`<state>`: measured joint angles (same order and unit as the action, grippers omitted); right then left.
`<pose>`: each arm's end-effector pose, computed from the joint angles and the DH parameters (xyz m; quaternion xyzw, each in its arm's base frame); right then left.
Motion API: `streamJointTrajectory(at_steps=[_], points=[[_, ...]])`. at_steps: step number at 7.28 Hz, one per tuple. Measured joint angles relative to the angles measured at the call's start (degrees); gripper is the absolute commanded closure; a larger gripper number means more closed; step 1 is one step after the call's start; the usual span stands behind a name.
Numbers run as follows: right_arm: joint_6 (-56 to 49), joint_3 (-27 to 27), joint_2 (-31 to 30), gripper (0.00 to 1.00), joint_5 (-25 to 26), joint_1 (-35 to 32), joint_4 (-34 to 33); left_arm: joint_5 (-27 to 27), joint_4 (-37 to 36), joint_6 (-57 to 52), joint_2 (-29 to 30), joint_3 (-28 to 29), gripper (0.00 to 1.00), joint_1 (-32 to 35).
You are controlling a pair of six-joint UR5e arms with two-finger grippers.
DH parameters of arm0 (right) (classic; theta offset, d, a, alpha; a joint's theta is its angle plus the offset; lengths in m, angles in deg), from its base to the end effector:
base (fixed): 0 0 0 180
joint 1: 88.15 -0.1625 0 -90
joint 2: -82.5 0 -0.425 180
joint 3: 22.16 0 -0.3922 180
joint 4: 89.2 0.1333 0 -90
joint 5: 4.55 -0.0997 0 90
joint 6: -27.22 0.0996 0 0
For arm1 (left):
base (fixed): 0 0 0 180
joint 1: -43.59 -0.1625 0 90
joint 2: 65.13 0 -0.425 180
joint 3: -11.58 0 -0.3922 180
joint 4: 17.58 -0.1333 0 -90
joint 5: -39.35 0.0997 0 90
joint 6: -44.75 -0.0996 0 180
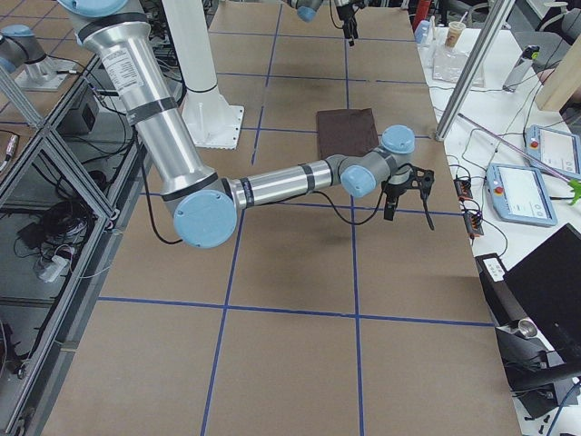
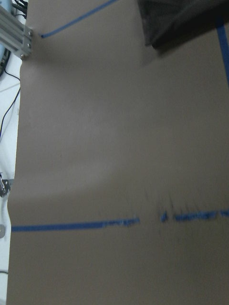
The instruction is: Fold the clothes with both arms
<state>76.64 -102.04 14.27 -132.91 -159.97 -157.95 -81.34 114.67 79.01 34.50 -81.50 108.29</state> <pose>-0.1405 -0.6568 0.4894 0.0470 -0.4106 0.1543 0.8974 0.1738 -0.5606 0.4628 0.2696 0.4248 0.0549 0.8625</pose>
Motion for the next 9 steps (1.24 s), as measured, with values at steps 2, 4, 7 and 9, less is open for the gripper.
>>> streamJointTrajectory(at_steps=[2, 4, 7, 9], points=[[-16.9, -4.1, -5.4, 0.0, -3.6, -8.1, -7.8, -7.0, -5.8, -19.4, -4.1, 1.5, 0.0, 13.5], [-29.6, -11.5, -10.0, 0.0, -4.1, -12.5, -19.6, -10.5, -20.0, -30.7, -4.7, 2.6, 0.0, 21.0], [-37.6, -16.4, -16.3, 0.0, -3.8, -13.6, -25.3, -12.9, -29.8, -33.2, -7.7, 1.4, 0.0, 23.0], [-37.7, -16.6, -17.1, 0.0, -4.4, -13.2, -25.5, -14.2, -31.3, -33.6, -13.3, -3.8, 0.0, 23.2]])
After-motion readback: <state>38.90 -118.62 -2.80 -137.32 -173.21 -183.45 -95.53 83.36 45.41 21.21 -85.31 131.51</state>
